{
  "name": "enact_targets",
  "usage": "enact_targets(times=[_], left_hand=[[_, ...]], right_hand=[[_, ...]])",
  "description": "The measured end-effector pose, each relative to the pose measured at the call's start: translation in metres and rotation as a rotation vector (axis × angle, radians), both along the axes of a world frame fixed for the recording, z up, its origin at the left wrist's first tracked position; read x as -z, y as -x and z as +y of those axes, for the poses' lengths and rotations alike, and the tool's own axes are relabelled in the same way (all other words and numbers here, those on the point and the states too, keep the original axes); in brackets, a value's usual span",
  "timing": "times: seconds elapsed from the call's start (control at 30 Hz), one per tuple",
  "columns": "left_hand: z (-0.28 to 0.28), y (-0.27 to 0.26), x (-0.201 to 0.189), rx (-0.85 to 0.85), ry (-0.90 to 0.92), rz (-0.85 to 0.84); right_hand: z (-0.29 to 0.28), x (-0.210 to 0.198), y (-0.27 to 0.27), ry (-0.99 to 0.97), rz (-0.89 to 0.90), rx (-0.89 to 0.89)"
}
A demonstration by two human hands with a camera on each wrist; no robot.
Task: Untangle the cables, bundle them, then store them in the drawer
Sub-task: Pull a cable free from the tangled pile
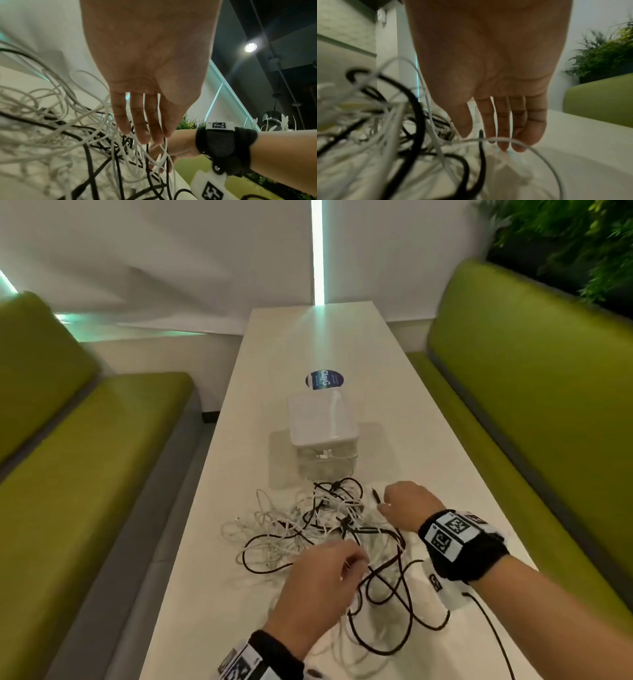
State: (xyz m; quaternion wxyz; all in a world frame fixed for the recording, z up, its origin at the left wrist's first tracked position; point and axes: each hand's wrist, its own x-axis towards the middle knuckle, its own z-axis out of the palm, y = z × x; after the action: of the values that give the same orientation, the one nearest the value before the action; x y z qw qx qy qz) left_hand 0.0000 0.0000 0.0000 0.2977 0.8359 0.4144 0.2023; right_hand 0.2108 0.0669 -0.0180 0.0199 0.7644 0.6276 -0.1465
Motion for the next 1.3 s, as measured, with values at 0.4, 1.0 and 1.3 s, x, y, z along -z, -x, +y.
enact_targets(times=[0.4, 1.0, 1.3], left_hand=[[0.016, 0.0, -0.016, -0.112, 0.002, -0.075], [0.006, 0.012, -0.073, -0.338, 0.032, -0.485], [-0.008, 0.019, -0.052, -0.275, 0.246, -0.619]], right_hand=[[-0.015, -0.015, 0.015, -0.24, 0.068, 0.03], [-0.079, -0.156, 0.073, -0.952, 0.877, -0.092], [-0.097, -0.078, 0.1, -0.578, 0.818, -0.274]])
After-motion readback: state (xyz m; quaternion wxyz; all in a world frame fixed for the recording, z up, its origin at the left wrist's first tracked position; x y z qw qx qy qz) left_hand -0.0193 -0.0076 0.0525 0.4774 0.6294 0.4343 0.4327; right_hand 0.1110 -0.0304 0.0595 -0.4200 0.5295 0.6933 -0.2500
